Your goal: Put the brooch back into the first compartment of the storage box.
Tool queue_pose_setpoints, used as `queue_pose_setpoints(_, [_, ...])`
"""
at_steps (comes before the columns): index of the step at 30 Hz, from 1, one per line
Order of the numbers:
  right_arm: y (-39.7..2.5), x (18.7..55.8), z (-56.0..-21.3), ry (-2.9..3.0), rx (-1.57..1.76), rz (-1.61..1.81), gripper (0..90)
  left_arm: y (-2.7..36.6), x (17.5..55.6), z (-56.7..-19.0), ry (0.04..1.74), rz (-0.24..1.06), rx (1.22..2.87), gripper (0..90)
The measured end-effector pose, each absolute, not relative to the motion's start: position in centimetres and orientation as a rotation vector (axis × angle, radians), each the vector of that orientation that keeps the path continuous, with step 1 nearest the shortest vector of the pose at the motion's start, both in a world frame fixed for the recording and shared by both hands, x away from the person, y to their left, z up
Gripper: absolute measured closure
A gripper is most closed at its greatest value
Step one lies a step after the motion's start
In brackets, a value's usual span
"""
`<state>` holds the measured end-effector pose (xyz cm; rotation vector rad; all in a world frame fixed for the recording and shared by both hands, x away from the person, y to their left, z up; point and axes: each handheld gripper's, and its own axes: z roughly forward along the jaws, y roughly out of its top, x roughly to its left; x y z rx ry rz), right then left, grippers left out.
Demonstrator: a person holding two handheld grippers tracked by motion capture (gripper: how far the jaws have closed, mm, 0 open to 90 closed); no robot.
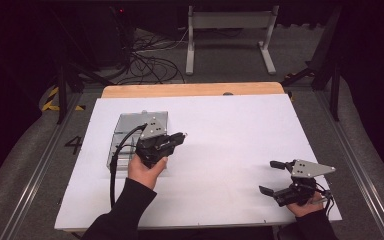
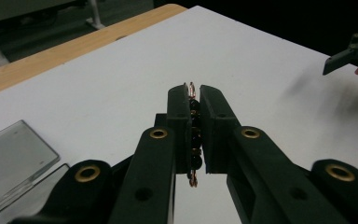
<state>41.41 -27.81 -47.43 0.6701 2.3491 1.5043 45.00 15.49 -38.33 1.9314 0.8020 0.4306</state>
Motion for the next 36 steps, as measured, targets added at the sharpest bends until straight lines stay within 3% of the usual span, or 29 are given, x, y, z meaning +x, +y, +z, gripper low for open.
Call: queue_pose_setpoints(36, [-27.7, 41.3, -47.6, 2.359, 0.682, 1.493, 5.0, 25.8, 45.9, -40.8, 1.05, 0.581, 1.913, 83.5])
